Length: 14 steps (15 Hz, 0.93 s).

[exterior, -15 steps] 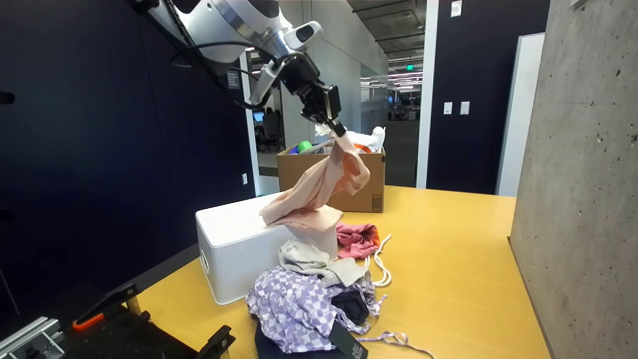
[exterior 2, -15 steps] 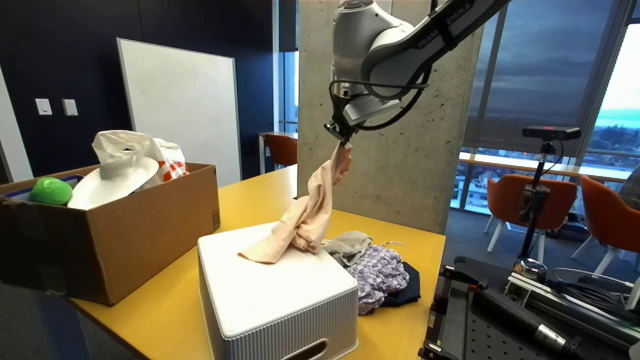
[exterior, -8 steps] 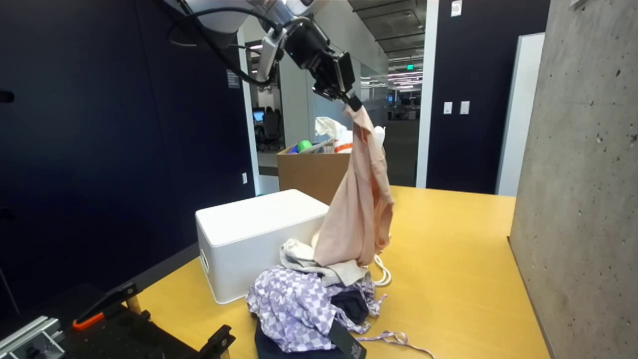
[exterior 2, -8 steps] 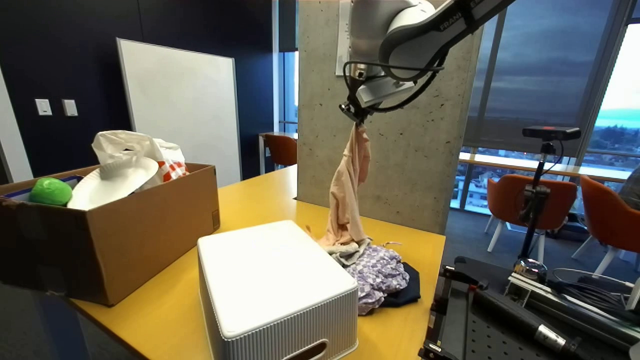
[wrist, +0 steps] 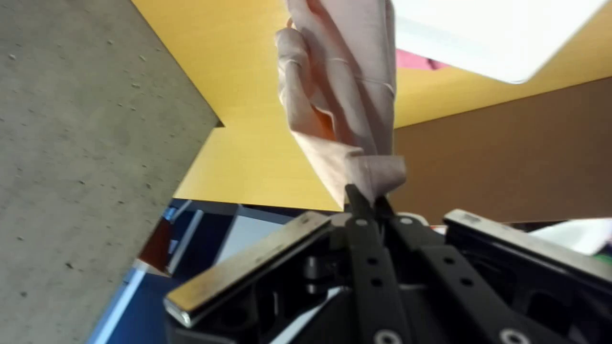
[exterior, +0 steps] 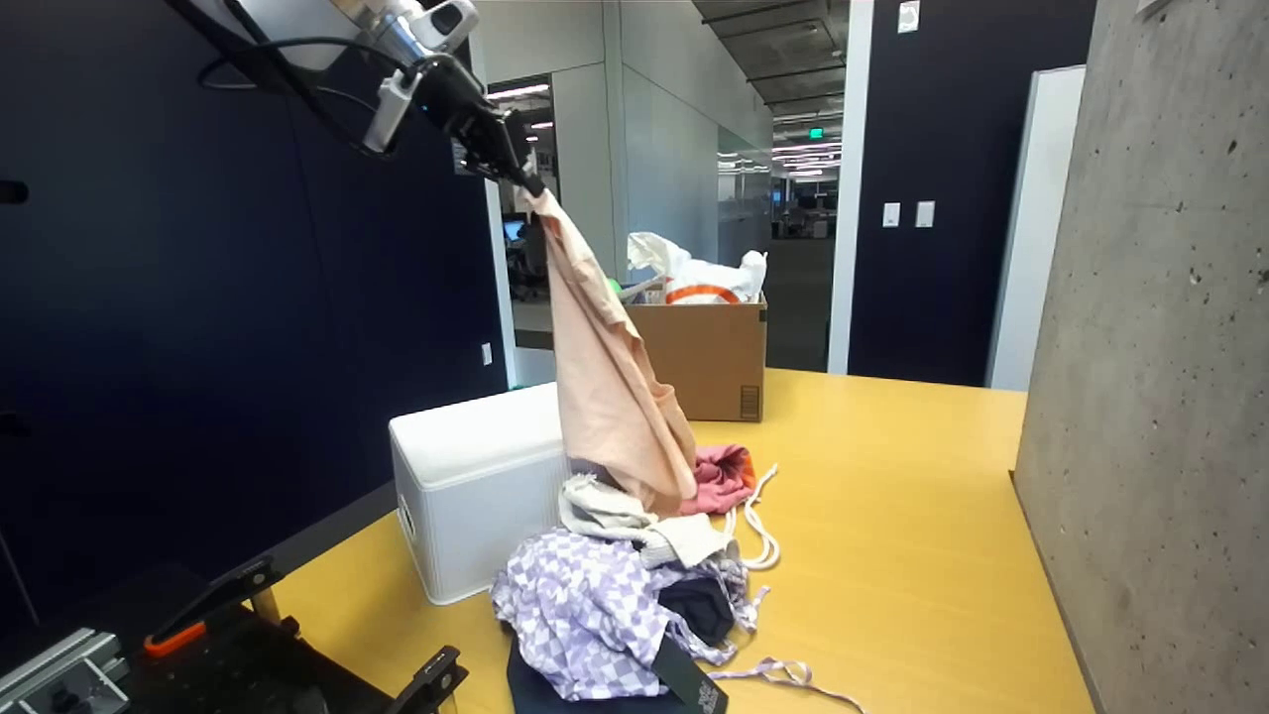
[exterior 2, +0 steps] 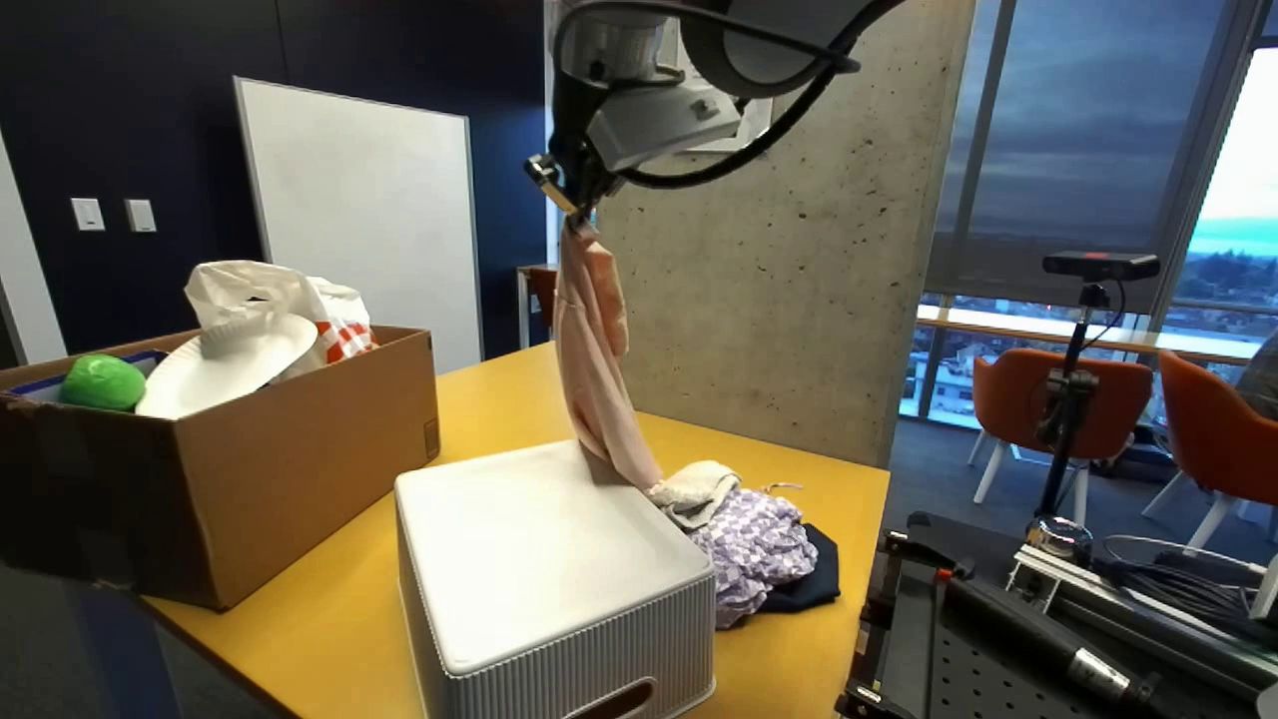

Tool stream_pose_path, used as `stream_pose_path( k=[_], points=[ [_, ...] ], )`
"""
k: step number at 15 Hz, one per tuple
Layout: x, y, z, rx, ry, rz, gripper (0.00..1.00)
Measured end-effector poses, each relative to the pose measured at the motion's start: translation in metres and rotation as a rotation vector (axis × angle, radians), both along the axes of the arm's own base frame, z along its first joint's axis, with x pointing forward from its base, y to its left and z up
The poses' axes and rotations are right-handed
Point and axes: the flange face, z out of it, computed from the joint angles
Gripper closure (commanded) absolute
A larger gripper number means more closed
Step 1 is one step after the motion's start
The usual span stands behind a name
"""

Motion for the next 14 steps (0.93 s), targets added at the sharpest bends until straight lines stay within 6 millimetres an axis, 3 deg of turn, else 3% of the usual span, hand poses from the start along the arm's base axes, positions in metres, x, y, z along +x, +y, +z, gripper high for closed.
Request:
stream_pose_path(
  k=[1, 3, 6, 10, 13, 14],
  points=[
    [-0.004, 0.03, 0.001, 0.004, -0.001, 0.054, 0.99],
    [-0.011, 0.079, -0.004, 0.008, 0.008, 0.148, 0.71],
    [-0.01, 0.111, -0.025, 0.01, 0.033, 0.24, 0.49],
    [0.008, 0.099, -0.056, 0.028, 0.066, 0.28, 0.21],
    [0.02, 0.072, -0.073, 0.058, 0.12, 0.265, 0.0],
    [0.023, 0.062, -0.077, 0.069, 0.143, 0.256, 0.0]
  ],
)
